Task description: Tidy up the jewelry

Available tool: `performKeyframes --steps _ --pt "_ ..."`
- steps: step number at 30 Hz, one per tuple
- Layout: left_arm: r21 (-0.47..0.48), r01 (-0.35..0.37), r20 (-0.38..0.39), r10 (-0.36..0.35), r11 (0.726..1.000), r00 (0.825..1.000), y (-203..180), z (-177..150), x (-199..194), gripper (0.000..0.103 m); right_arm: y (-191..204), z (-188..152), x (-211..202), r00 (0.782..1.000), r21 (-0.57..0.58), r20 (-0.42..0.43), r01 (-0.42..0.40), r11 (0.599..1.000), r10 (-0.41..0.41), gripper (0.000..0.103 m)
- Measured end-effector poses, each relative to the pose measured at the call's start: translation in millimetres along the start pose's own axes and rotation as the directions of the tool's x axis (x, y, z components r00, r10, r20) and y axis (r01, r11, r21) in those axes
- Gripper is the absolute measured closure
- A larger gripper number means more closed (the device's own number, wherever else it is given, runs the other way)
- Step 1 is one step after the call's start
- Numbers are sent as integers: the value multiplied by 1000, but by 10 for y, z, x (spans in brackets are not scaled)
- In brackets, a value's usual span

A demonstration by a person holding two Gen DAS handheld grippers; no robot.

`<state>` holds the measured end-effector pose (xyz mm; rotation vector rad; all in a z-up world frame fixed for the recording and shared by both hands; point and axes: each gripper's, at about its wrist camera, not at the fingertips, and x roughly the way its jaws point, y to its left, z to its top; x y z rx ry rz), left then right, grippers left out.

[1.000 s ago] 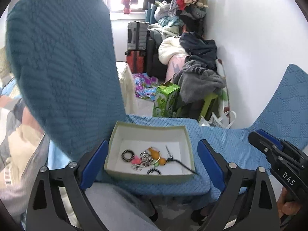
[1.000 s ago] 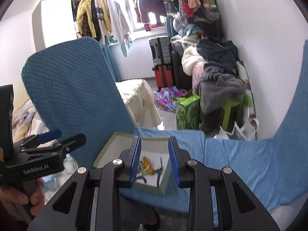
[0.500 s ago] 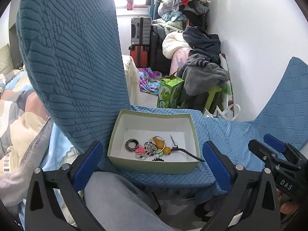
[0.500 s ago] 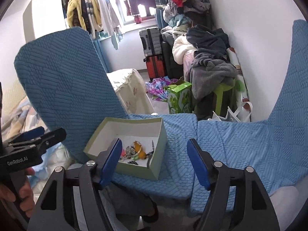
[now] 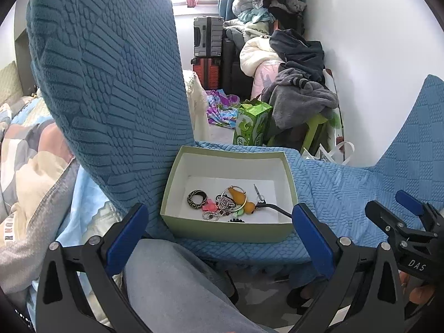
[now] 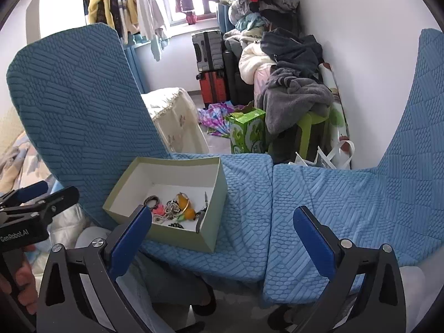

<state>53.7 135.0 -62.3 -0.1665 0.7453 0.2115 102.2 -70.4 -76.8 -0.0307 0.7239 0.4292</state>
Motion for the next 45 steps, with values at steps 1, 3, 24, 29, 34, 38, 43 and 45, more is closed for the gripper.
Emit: performKeyframes --steps 1,3,24,29,34,38,43,45 --pt "-2 0 -3 0 1000 1000 4 2 6 1 3 -2 1 1000 -3 1 3 1000 -3 1" --pt "-6 -7 -4 7 1000 1000 9 7 11 1 9 -5 6 1000 -5 -1 7 1000 -7 1" --pt "0 -4 -29 4 1000 1000 13 3 40 1 -32 50 19 1000 9 1 27 1000 -27 0" --pt "1 6 -39 -6 1000 999 11 25 59 1 -54 54 12 1000 14 6 29 999 -29 0" --pt "4 7 -37 -6 1000 999 23 35 65 1 -59 65 7 1000 14 7 30 999 -30 0" --pt "5 6 -39 -6 1000 999 13 41 68 1 -66 71 2 1000 13 7 30 999 -30 0" --pt "4 7 -33 -7 1000 999 20 43 54 1 -57 68 5 999 13 9 30 999 -31 0" --pt "2 10 -31 -10 1000 999 24 44 51 1 -60 67 3 999 12 10 33 999 -33 0"
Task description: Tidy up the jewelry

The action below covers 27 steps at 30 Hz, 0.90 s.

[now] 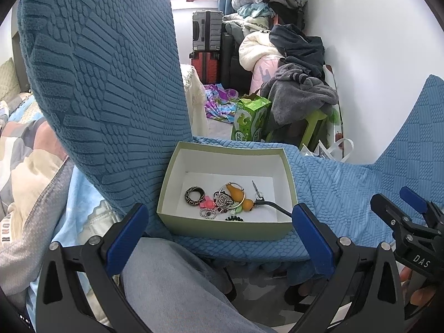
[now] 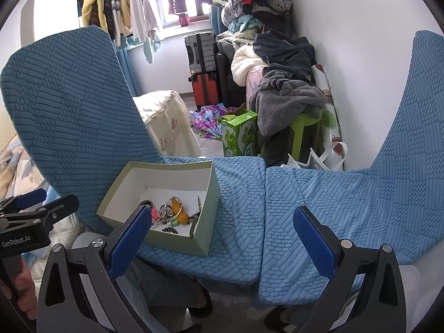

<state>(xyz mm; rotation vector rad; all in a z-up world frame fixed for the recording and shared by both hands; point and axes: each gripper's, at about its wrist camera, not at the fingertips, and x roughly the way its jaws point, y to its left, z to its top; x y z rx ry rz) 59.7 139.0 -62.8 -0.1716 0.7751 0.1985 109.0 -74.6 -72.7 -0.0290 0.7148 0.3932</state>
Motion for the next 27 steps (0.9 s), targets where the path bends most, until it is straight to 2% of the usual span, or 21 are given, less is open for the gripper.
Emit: performKeyframes --steps 27 --pt "-9 22 8 -22 1000 1000 25 21 -20 1 6 9 -8 1000 9 5 9 1000 -9 0"
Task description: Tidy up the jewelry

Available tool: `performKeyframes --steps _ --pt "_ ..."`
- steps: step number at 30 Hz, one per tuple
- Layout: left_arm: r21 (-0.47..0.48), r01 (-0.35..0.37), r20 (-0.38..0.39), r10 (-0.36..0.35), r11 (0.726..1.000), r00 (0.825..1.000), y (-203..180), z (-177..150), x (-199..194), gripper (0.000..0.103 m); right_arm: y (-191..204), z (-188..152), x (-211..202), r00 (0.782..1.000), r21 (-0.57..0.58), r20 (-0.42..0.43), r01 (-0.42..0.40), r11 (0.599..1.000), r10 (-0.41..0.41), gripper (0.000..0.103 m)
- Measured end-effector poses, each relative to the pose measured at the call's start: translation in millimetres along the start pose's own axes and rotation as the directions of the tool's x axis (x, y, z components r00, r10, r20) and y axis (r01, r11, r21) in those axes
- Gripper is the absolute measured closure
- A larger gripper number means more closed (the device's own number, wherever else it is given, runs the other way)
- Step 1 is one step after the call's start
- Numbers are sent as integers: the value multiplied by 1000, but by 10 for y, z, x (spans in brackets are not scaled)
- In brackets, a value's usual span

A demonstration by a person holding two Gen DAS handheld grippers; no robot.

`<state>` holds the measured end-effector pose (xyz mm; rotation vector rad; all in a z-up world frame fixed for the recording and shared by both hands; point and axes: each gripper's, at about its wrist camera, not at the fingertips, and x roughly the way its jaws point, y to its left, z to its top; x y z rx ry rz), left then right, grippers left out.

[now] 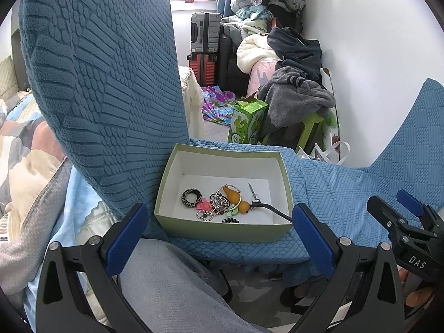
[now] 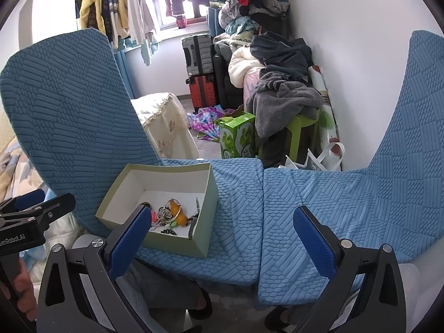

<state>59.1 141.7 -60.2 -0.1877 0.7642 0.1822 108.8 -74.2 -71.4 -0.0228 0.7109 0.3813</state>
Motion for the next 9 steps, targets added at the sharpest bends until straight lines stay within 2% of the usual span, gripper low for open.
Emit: performKeyframes --steps 9 --pt "3 2 2 -2 1000 1000 13 -5 18 1 9 2 -10 1000 -3 3 3 1000 -3 0"
